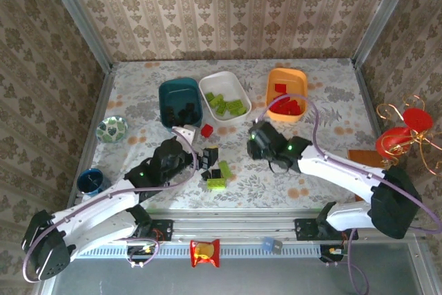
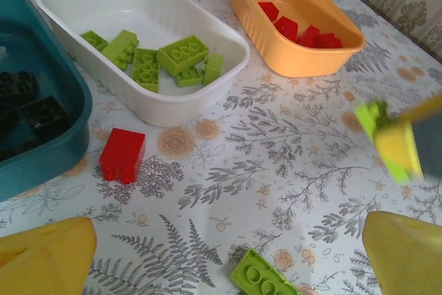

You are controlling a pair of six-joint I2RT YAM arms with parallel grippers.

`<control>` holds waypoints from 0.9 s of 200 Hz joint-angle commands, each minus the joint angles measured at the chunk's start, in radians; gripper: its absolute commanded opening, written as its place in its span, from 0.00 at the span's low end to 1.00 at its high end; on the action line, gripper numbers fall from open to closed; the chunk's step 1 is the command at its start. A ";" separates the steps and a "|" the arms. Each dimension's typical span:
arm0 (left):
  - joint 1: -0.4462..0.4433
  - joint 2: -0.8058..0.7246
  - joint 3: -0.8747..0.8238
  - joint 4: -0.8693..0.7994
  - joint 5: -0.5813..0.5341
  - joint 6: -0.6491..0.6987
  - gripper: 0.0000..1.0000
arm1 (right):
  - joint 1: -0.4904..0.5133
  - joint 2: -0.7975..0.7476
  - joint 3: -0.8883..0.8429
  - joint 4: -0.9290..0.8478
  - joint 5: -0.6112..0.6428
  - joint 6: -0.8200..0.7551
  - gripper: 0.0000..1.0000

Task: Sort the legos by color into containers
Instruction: Place the lego in the container.

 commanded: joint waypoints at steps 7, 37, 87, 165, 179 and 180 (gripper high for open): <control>0.008 -0.019 -0.007 -0.057 -0.041 -0.021 1.00 | -0.076 0.203 0.192 0.132 -0.037 -0.114 0.30; 0.006 -0.027 -0.004 -0.095 -0.042 -0.037 1.00 | -0.116 0.483 0.461 0.132 0.005 -0.157 0.30; 0.008 -0.074 -0.006 -0.143 -0.040 -0.037 1.00 | -0.158 0.768 0.816 0.032 -0.032 -0.144 0.44; 0.018 0.029 0.042 -0.190 0.060 -0.023 0.98 | -0.147 0.543 0.634 0.083 -0.063 -0.140 0.76; 0.019 0.105 0.076 -0.224 0.066 -0.032 0.96 | -0.132 0.472 0.542 0.101 -0.060 -0.134 0.76; 0.020 0.111 0.079 -0.225 0.066 -0.032 0.96 | -0.131 0.467 0.534 0.101 -0.059 -0.133 0.76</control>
